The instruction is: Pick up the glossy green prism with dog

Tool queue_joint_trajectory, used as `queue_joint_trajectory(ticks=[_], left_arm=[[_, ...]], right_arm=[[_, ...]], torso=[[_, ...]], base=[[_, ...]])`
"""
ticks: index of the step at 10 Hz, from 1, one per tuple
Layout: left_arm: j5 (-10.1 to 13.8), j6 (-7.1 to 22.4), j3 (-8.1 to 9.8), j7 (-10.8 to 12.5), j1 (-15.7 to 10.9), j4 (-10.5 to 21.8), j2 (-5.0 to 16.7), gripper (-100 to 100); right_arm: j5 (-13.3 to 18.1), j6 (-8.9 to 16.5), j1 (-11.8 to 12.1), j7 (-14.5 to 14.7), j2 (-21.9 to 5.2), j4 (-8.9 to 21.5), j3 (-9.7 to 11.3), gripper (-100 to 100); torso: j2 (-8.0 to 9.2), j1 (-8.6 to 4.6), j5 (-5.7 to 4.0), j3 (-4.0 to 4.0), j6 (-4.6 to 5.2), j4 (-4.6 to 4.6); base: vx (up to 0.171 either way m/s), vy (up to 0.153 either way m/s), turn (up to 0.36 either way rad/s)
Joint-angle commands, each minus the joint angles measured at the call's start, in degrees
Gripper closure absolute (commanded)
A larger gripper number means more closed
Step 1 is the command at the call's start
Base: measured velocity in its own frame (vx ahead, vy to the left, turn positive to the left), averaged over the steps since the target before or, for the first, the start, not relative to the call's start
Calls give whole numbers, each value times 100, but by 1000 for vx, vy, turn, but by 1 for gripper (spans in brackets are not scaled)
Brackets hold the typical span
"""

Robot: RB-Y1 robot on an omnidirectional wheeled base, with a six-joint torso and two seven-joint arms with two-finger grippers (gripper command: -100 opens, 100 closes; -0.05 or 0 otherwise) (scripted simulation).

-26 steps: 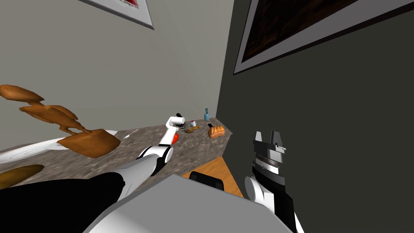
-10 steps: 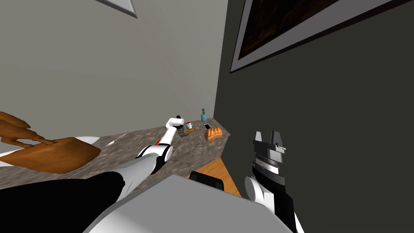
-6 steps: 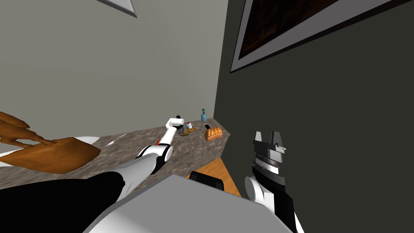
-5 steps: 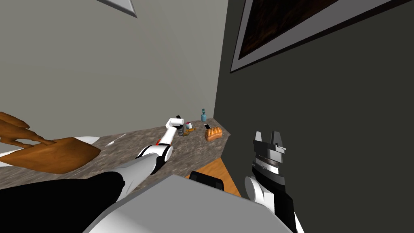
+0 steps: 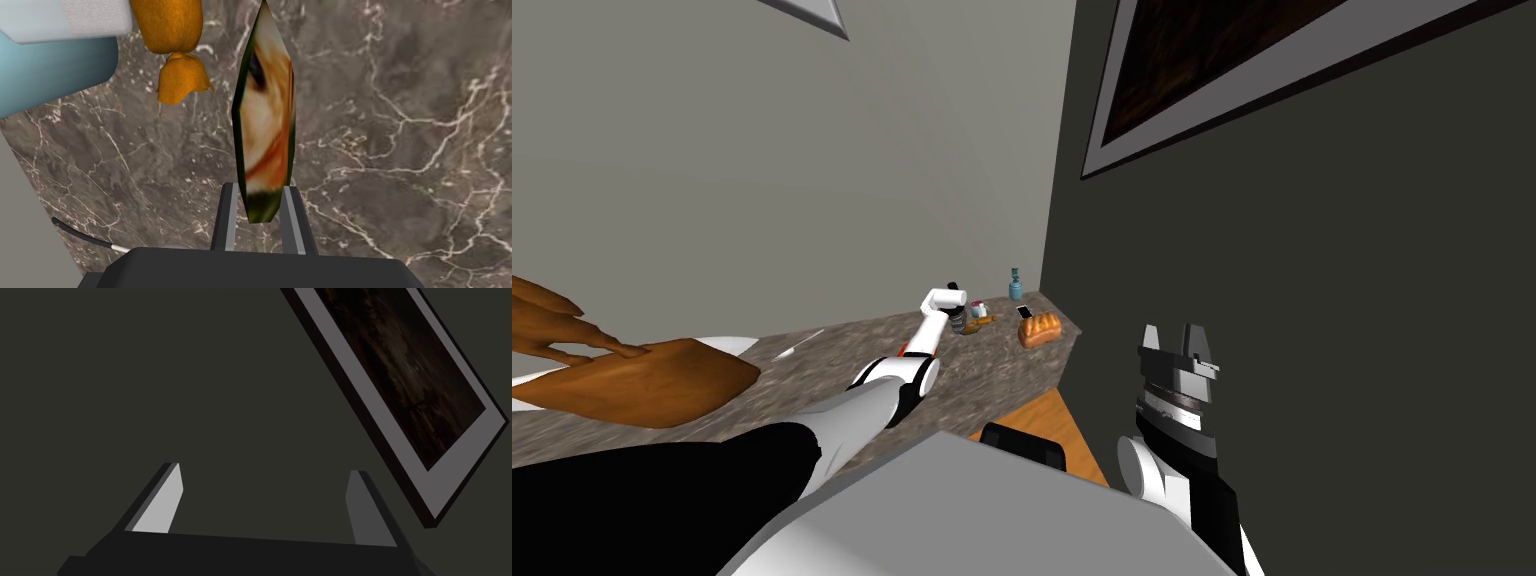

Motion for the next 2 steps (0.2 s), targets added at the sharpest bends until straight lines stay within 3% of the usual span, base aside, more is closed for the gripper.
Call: queue_joint_trajectory(ticks=[1,2], left_arm=[[0,0,0,0,0,0,0,100],[0,21,0,2,-6,-8,2,0]], right_arm=[[0,0,0,0,0,0,0,0],[0,0,0,0,0,0,0,0]], torso=[[0,0,0,0,0,0],[-3,3,2,-3,-1,-2]], base=[[-9,-3,-1],[0,0,0]])
